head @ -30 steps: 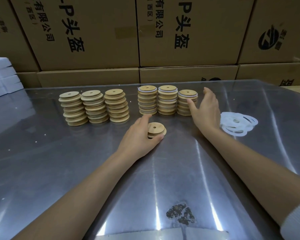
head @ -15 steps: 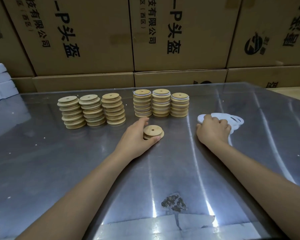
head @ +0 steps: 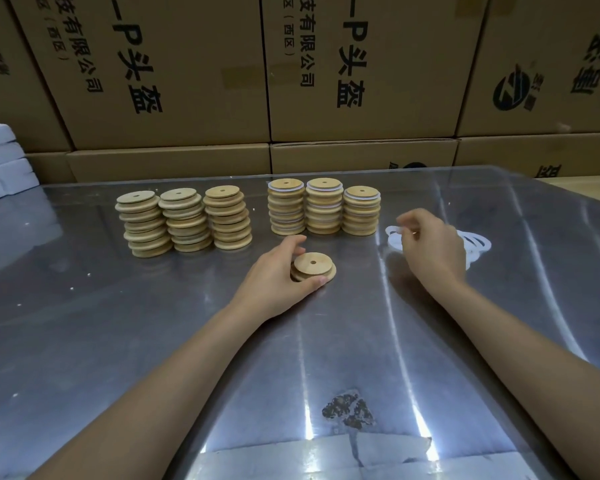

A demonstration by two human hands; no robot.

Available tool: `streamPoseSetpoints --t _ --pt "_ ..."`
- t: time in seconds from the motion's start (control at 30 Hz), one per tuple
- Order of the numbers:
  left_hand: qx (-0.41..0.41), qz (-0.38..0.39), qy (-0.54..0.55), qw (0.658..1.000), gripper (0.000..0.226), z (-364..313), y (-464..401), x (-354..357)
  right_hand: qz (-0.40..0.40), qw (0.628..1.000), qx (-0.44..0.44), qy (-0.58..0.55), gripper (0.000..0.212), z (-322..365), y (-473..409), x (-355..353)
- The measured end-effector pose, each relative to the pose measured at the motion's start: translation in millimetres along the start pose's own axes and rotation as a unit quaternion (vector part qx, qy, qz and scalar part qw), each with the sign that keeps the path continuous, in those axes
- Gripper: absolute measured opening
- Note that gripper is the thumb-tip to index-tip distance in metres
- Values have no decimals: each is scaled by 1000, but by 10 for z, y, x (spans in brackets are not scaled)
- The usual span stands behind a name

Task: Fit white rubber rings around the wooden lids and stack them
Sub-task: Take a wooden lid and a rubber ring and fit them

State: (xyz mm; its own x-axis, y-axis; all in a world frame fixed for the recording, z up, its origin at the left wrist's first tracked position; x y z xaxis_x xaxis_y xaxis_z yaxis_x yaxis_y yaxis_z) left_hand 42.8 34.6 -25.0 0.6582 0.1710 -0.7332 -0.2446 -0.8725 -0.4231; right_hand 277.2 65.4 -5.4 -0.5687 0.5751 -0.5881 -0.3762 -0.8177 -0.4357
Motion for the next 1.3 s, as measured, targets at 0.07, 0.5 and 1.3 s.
streamPoseSetpoints --t 0.07,0.5,1.3 --pt "2 -1 18 1000 81 -15 -1 4 5 998 -27 -48 18 86 62 -19" --pt "45 15 73 996 85 -82 10 41 235 931 -265 -90 21 548 603 190" --pt "7 -46 172 984 42 -135 -13 11 242 918 -86 -303 11 380 377 247"
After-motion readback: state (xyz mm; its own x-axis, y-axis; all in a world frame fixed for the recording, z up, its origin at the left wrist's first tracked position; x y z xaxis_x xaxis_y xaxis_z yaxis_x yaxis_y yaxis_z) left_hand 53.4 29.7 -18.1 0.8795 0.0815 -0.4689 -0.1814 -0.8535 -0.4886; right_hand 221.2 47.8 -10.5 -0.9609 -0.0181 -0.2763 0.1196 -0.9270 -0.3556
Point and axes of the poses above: each hand's wrist, its own y-axis away from the middle knuckle, its own x-axis out of the palm, z = x × y, the point moved 2 cm from there along -y, towards the middle knuckle, and after that the axes turned 8 degrees about x, right-handed, at the moved point
